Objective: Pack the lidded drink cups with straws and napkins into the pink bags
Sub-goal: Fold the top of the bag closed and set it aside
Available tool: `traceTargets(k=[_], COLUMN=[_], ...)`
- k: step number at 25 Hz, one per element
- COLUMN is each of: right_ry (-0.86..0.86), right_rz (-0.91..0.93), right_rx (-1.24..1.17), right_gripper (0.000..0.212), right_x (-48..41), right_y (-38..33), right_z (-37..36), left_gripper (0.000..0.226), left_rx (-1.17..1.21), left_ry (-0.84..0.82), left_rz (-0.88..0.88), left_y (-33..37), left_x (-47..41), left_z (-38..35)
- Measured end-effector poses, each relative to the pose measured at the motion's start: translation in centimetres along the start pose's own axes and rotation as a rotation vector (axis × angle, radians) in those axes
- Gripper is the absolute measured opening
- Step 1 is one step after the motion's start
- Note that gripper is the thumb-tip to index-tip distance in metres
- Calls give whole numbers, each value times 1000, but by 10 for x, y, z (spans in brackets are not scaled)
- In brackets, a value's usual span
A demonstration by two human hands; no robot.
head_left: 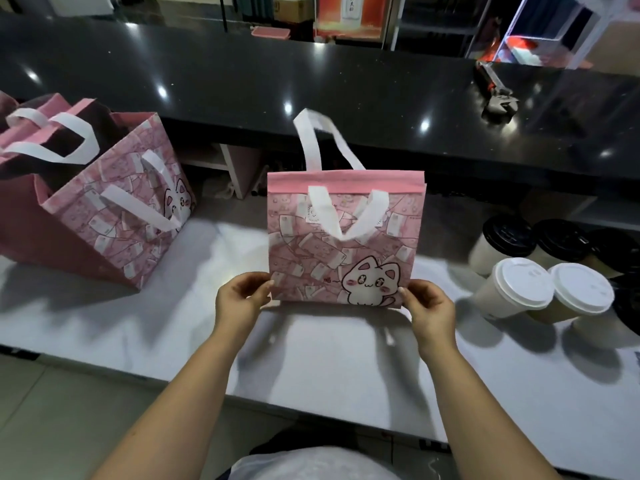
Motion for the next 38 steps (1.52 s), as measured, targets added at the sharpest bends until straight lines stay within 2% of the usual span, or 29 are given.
traceTargets(k=[4,13,17,22,28,33,38], right_ry=[-14,-262,-406,-533,-704,-915,-1135], right_rz=[46,115,137,182,263,240,301], right_rx=[-55,-141,-156,-183,-262,-289,-281], right_gripper=[24,24,20,18,15,11,12], right_x=[-4,1,33,95,215,347,483], right_y=[-22,-77,-94,-128,-174,-190,-228], right_z=[-19,-119,-171,-227,-326,-469,-597], left_gripper=[20,20,20,22,21,21,16], left_rx=[64,150,190,219,245,170,113], left_ry=[143,491,667,775,895,1009,1123], left_rz=[-60,-148,-208,-260,-380,-451,-493], left_y=[17,62,65,76,115,155,189], left_x=[3,34,74,124,184,235,278], left_z=[19,107,161,230,369,537,696])
Point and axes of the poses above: each hand's wrist, its own x-axis away from the middle knuckle, its own z-axis out of the back of the hand, y = z × x, the point moved 9 cm from there along -x, towards the middle knuckle, and after that the axes turned 5 degrees about -z, right-handed, at the moved point
